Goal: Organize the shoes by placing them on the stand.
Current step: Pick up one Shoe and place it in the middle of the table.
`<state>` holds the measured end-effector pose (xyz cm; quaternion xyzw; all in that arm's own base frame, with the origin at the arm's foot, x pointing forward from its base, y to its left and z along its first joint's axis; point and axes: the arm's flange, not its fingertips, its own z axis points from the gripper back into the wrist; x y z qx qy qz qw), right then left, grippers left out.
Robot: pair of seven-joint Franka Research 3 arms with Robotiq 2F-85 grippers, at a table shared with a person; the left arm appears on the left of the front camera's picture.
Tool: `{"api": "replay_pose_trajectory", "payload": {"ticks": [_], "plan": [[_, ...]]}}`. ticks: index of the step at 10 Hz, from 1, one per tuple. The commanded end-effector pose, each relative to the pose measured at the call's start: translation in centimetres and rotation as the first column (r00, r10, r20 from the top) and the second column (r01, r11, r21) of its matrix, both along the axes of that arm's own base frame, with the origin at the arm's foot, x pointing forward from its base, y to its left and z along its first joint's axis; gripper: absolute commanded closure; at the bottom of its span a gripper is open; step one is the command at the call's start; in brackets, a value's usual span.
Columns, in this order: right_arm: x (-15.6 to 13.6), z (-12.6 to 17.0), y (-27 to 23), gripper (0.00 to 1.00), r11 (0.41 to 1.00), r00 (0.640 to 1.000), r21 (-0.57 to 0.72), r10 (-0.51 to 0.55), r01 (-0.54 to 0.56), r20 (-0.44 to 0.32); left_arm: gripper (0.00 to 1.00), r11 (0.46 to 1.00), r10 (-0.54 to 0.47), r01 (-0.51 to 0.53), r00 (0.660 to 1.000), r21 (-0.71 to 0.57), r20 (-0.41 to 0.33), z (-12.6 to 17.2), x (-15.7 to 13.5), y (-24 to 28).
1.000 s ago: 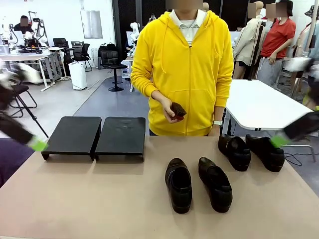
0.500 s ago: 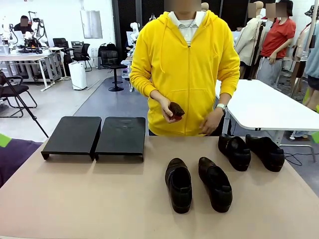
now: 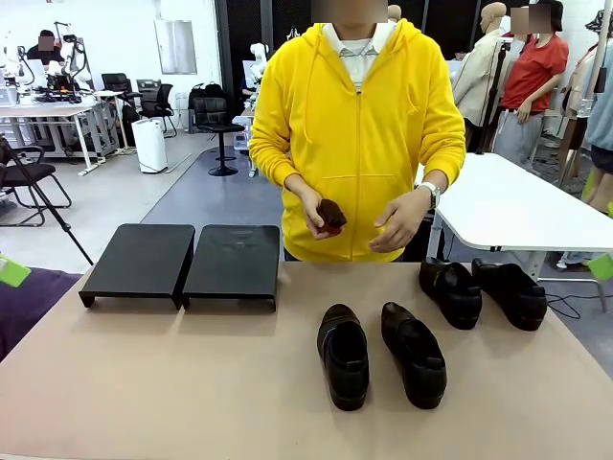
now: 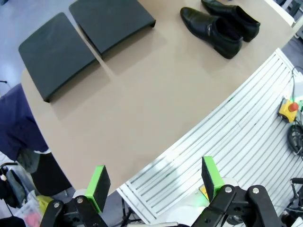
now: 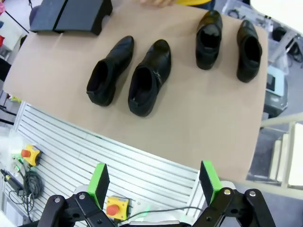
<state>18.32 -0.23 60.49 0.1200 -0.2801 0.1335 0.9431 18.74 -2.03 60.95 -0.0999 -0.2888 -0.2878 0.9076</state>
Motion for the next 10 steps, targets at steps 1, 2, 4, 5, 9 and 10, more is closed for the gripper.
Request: {"api": "replay_pose_trajectory", "payload": {"ticks": [1,2,4,5,9,10], "plan": [[0.1,0.1,-0.1,0.00,1.000,1.000,0.015,0.024,-0.024,-0.001,0.00,1.000,-0.007,0.007,1.000,-0.009,0.003,0.1,0.2,0.1],[0.1,0.1,-0.1,0.00,1.000,1.000,0.015,0.024,-0.024,-0.001,0.00,1.000,-0.007,0.007,1.000,-0.009,0.003,0.1,0.2,0.1],[0.1,0.1,-0.1,0.00,1.000,1.000,0.015,0.024,-0.024,-0.001,0.00,1.000,-0.007,0.007,1.000,-0.009,0.003,0.1,0.2,0.1],[0.1,0.1,-0.1,0.00,1.000,1.000,0.015,0.024,-0.024,-0.001,0.00,1.000,-0.007,0.007,1.000,-0.009,0.003,0.1,0.2,0.1],[9.0,-2.9,-0.7,0.00,0.998,0.998,0.012,0.055,-0.055,0.024,0.00,1.000,-0.007,0.007,1.000,-0.009,0.003,0.1,0.2,0.1],[11.2,-4.1,-0.5,0.00,1.000,0.999,-0.002,0.025,-0.025,0.025,0.00,1.000,-0.007,0.007,1.000,-0.009,0.003,0.1,0.2,0.1]]}}
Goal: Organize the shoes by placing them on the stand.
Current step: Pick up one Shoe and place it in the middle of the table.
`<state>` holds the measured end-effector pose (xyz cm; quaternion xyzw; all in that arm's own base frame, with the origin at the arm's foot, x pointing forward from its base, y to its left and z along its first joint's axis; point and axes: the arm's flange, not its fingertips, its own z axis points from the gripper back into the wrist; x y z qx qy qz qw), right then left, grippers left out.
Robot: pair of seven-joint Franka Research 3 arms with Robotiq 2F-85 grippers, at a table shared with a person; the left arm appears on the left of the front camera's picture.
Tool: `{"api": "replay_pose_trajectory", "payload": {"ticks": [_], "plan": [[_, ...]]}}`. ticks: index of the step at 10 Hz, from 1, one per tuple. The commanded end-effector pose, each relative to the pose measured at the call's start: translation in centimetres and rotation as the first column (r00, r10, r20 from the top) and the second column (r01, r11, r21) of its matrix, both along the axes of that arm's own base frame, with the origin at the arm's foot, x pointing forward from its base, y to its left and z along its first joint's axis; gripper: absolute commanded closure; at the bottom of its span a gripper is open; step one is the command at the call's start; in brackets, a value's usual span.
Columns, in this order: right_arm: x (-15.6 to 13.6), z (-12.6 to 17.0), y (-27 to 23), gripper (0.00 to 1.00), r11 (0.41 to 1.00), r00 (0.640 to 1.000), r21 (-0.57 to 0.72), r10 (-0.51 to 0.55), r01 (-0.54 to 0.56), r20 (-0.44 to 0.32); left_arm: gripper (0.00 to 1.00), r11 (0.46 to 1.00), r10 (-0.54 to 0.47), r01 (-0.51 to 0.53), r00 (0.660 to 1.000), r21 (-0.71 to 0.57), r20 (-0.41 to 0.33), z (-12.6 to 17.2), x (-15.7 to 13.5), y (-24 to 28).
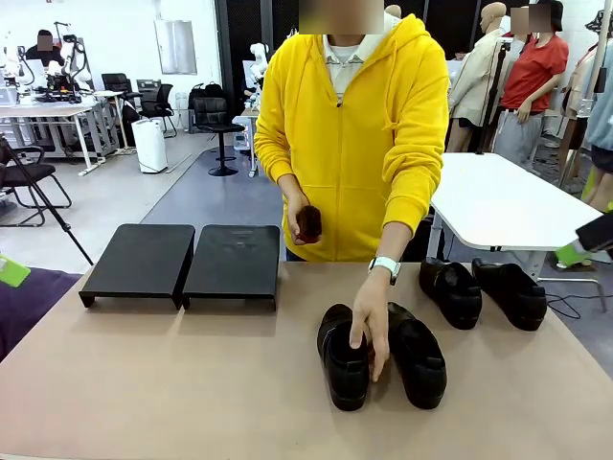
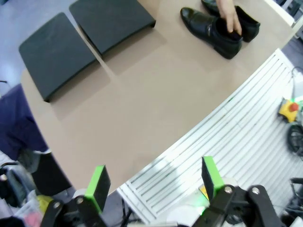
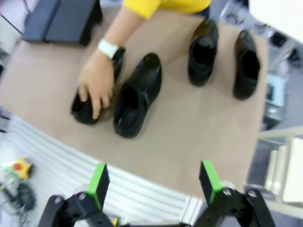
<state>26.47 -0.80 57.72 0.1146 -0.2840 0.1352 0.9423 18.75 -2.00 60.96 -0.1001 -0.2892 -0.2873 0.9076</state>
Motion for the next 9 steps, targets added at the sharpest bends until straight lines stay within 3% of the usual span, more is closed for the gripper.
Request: {"api": "replay_pose_trajectory", "payload": {"ticks": [1,3,7,9], "plan": [[4.1,-1.9,-0.1,0.00,0.999,1.000,0.015,0.029,-0.029,-0.003,0.00,1.000,-0.008,0.008,1.000,-0.008,0.003,0.1,0.1,0.1],[3.5,-1.1,-2.3,0.00,1.000,1.000,0.026,-0.004,0.004,-0.017,0.00,1.000,-0.008,0.008,1.000,-0.008,0.003,0.1,0.1,0.1],[-5.4,2.3,-12.3,0.00,0.968,0.977,0.128,-0.213,0.214,-0.022,0.00,1.000,-0.008,0.008,1.000,-0.008,0.003,0.1,0.1,0.1],[-5.2,1.4,-11.6,0.00,0.957,0.965,0.127,-0.263,0.262,-0.011,0.00,1.000,-0.008,0.008,1.000,-0.008,0.003,0.1,0.1,0.1]]}}
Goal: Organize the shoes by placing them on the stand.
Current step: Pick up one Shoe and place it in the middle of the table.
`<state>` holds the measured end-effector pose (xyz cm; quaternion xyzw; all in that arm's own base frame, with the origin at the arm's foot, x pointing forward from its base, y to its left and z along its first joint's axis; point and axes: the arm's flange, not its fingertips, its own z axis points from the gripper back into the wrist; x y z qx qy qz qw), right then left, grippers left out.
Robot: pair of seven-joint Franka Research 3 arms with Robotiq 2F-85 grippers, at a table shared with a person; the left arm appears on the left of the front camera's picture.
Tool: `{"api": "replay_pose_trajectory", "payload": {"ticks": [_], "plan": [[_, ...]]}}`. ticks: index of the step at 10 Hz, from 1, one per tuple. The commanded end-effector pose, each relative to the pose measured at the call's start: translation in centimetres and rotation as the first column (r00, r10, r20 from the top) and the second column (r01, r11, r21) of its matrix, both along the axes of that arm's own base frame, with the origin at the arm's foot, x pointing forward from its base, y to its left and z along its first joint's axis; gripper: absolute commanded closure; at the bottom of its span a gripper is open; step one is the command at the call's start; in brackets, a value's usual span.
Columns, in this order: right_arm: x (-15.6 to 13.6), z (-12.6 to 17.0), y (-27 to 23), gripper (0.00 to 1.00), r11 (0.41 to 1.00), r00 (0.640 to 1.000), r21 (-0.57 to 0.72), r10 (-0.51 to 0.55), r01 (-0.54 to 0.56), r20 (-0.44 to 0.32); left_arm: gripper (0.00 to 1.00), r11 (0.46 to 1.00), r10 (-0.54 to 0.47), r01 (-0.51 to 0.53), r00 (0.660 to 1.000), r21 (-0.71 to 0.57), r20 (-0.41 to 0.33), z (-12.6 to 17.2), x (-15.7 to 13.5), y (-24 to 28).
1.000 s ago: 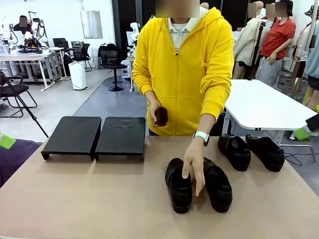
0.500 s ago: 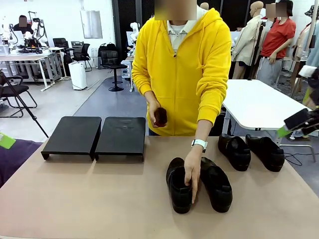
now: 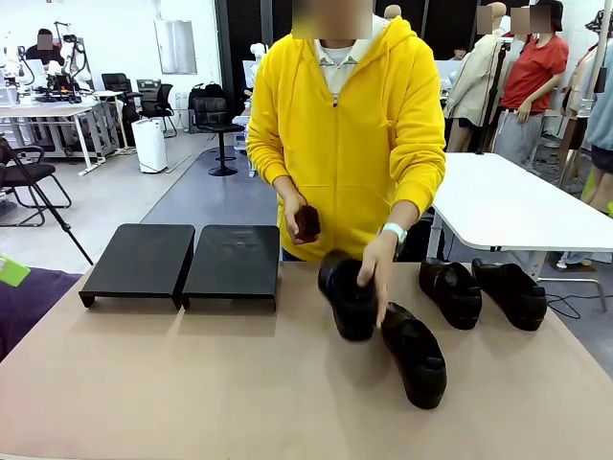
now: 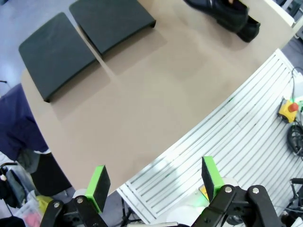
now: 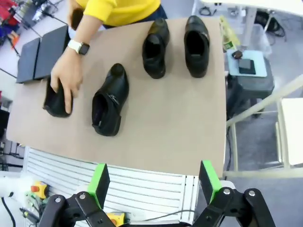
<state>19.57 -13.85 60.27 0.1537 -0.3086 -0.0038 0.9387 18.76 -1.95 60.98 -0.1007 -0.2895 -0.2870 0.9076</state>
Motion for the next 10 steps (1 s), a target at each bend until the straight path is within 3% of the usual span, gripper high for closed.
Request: {"api": "replay_pose_trajectory", "payload": {"ticks": [1,4,5,6,7,8,10], "plan": [[3.9,-1.6,2.7,0.00,0.997,0.999,-0.075,-0.027,0.025,-0.018,0.00,1.000,-0.008,0.008,1.000,-0.006,0.003,0.1,0.1,0.1],[14.0,-4.3,7.6,0.00,0.981,1.000,-0.193,-0.010,0.005,-0.024,0.00,1.000,-0.008,0.008,1.000,-0.006,0.003,0.1,0.1,0.1],[16.2,-6.0,9.0,0.00,0.964,0.997,-0.258,-0.069,0.063,-0.014,0.00,1.000,-0.008,0.008,1.000,-0.006,0.003,0.1,0.1,0.1],[17.3,-7.6,10.0,0.00,0.968,0.999,-0.246,-0.044,0.037,-0.023,0.00,1.000,-0.008,0.008,1.000,-0.006,0.003,0.1,0.1,0.1],[15.4,-7.1,11.3,0.00,0.984,0.985,-0.115,0.121,-0.135,-0.123,0.00,1.000,-0.008,0.008,1.000,-0.006,0.003,0.1,0.1,0.1],[16.1,-6.6,10.2,0.00,0.972,1.000,-0.234,0.002,-0.008,-0.024,0.00,1.000,-0.008,0.008,1.000,-0.006,0.003,0.1,0.1,0.1],[17.1,-8.2,11.5,0.00,0.976,0.997,-0.211,0.035,-0.048,-0.066,0.00,1.000,-0.008,0.008,1.000,-0.006,0.003,0.1,0.1,0.1]]}}
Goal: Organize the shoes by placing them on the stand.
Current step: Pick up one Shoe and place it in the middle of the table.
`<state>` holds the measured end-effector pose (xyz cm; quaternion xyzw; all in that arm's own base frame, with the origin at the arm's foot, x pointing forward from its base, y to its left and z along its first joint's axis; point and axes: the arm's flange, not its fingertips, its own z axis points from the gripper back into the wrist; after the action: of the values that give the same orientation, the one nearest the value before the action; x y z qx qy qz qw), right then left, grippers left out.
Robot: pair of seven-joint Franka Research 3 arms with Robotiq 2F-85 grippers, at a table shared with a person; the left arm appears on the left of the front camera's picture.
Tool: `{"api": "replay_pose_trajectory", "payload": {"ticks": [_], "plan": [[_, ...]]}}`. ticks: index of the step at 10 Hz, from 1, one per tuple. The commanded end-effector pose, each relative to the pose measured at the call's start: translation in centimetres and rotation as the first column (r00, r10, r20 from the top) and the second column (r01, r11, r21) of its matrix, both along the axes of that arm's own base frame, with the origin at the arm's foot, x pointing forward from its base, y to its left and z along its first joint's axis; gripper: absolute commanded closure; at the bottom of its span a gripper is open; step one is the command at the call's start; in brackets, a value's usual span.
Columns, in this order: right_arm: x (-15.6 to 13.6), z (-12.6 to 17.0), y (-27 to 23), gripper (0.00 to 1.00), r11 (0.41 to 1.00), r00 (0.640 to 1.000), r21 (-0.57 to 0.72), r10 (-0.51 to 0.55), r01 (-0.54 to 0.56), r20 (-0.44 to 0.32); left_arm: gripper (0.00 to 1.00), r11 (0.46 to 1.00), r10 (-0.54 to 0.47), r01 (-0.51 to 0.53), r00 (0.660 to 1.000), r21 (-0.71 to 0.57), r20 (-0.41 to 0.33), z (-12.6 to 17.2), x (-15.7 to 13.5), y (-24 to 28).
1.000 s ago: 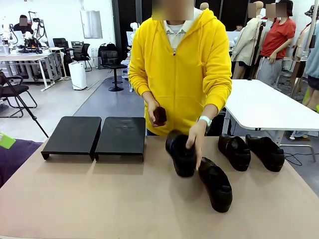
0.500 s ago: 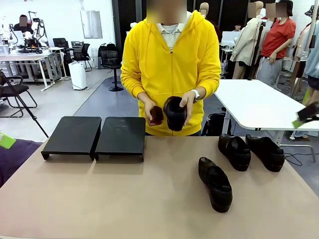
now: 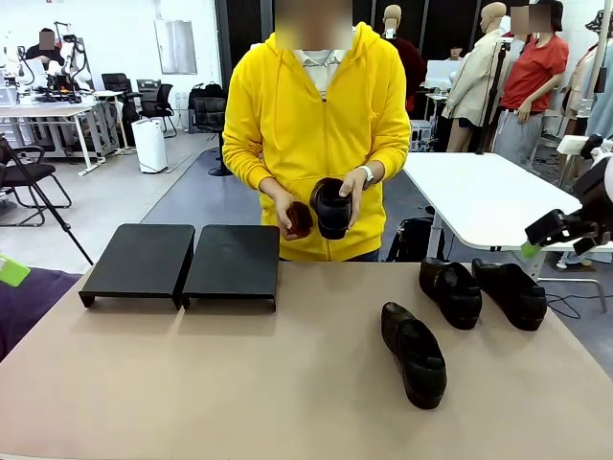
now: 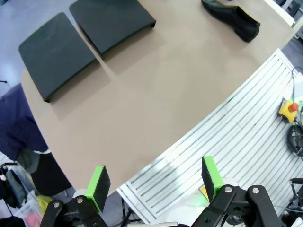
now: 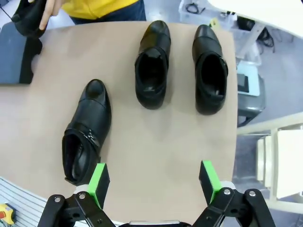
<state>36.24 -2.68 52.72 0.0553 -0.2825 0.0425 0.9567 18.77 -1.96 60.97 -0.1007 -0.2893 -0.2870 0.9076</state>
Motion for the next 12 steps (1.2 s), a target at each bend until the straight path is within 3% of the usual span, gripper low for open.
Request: {"api": "replay_pose_trajectory", "payload": {"ticks": [1,3,4,6,8,10,12], "plan": [[3.8,-1.6,1.6,0.00,0.996,0.995,-0.061,0.063,-0.068,-0.078,0.00,1.000,-0.008,0.008,1.000,-0.007,0.003,0.1,0.1,0.1],[11.6,-2.9,2.3,0.00,0.991,0.977,-0.034,0.121,-0.129,-0.175,0.00,1.000,-0.008,0.008,1.000,-0.007,0.003,0.1,0.1,0.1],[15.1,-3.8,2.0,0.00,0.994,0.972,-0.044,0.091,-0.103,-0.217,0.00,1.000,-0.008,0.008,1.000,-0.007,0.003,0.1,0.1,0.1],[20.1,-6.5,1.2,0.00,0.995,0.944,-0.039,0.071,-0.088,-0.323,0.00,1.000,-0.008,0.008,1.000,-0.007,0.003,0.1,0.1,0.1],[22.7,-8.9,0.0,0.00,0.998,0.943,-0.026,0.046,-0.057,-0.331,0.00,1.000,-0.008,0.008,1.000,-0.007,0.003,0.1,0.1,0.1],[24.0,-11.7,-0.9,0.00,0.990,0.923,0.089,0.131,-0.106,-0.362,0.00,1.000,-0.008,0.008,1.000,-0.007,0.003,0.1,0.1,0.1],[24.8,-13.4,-0.9,0.00,0.985,0.911,0.124,0.157,-0.118,-0.382,0.00,1.000,-0.008,0.008,1.000,-0.007,0.003,0.1,0.1,0.1]]}}
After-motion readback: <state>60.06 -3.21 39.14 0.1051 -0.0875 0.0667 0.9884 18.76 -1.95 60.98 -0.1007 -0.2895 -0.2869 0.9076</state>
